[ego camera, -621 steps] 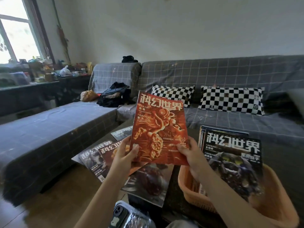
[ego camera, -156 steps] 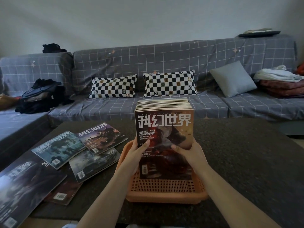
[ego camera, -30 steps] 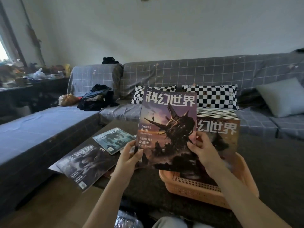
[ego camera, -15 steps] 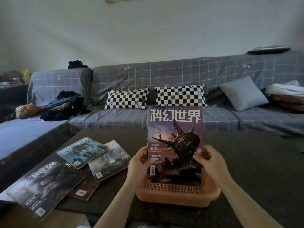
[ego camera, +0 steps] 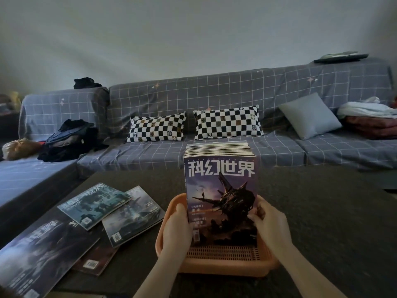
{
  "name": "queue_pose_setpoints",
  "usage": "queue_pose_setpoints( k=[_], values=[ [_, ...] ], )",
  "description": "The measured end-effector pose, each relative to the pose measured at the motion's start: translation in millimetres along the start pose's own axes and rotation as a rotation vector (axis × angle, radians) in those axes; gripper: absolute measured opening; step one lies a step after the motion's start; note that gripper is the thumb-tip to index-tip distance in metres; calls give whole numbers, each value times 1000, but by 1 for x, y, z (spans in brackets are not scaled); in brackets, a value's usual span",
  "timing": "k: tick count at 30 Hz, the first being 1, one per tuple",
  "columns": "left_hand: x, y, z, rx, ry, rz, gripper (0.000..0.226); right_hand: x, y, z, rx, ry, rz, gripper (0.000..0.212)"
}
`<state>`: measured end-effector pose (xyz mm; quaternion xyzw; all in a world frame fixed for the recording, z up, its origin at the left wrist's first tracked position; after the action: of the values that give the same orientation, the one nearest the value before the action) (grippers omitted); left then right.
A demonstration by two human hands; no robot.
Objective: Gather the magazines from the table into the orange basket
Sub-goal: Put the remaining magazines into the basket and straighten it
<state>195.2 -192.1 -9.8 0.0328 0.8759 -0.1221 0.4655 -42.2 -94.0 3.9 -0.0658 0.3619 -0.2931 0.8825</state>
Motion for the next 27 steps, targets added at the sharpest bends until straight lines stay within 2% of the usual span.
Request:
queue_pose_setpoints(
  k=[3,5,11,15,20,27],
  values=[
    [2,2,3,-11,18,16,20,5,-1,-2,1,10,30,25],
    [1,3,4,-8,17,16,24,6,-1,-4,12,18,27,24],
    [-2,6,3,-23,65,-3,16,9,-3,-8,92,-7,36,35],
    [-2,7,1,-11,55,7,15,4,-2,-5,59,28,-23,45],
    [-1,6,3,-8,119,57,25,14,-3,-2,-6,75,114,57],
    [-2,6,4,-18,164,125,26,14,-4,-5,7,45,157,56]
  ],
)
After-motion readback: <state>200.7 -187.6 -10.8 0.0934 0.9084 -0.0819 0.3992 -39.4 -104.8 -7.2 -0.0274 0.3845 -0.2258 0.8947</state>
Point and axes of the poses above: each hand's wrist, its own y-axis away from the middle knuckle, its own x-axis out of the palm, z = x × y, the point moved 7 cm from there along -y, towards the middle knuckle, and after that the axes turned 3 degrees about z, right-handed, at the moved point
